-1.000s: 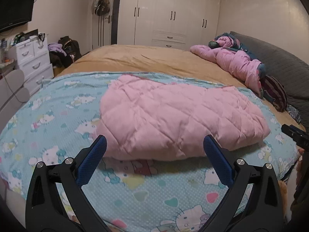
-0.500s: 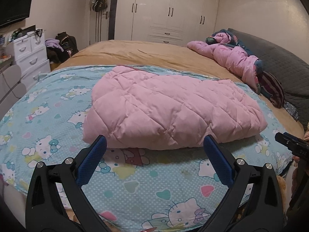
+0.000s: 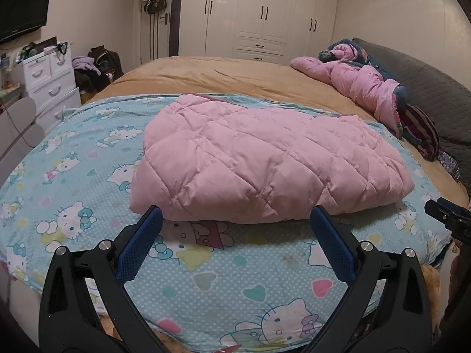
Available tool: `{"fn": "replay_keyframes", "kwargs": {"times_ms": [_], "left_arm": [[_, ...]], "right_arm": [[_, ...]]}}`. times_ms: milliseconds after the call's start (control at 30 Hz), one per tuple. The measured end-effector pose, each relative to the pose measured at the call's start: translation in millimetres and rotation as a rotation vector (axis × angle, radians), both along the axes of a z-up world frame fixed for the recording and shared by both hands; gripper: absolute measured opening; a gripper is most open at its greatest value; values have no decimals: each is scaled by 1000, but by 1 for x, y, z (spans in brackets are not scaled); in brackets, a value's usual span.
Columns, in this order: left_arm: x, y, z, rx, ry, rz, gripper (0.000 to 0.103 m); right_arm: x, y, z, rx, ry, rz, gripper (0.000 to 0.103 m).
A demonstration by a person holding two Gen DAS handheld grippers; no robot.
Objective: Fold large clothes
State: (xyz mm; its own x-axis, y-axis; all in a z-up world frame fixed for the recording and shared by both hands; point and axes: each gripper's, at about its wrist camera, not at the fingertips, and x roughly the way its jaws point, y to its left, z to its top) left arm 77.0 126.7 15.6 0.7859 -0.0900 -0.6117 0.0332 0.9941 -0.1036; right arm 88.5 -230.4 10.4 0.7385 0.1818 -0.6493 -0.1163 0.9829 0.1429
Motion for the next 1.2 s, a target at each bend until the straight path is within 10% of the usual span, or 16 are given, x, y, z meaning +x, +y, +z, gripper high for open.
{"fn": "replay_keyframes", "kwargs": {"times_ms": [1200], "left_arm": [[-1, 0, 4, 16, -2, -2, 94]], "right_arm": [[-3, 1, 4, -5, -9, -6, 99]]}}
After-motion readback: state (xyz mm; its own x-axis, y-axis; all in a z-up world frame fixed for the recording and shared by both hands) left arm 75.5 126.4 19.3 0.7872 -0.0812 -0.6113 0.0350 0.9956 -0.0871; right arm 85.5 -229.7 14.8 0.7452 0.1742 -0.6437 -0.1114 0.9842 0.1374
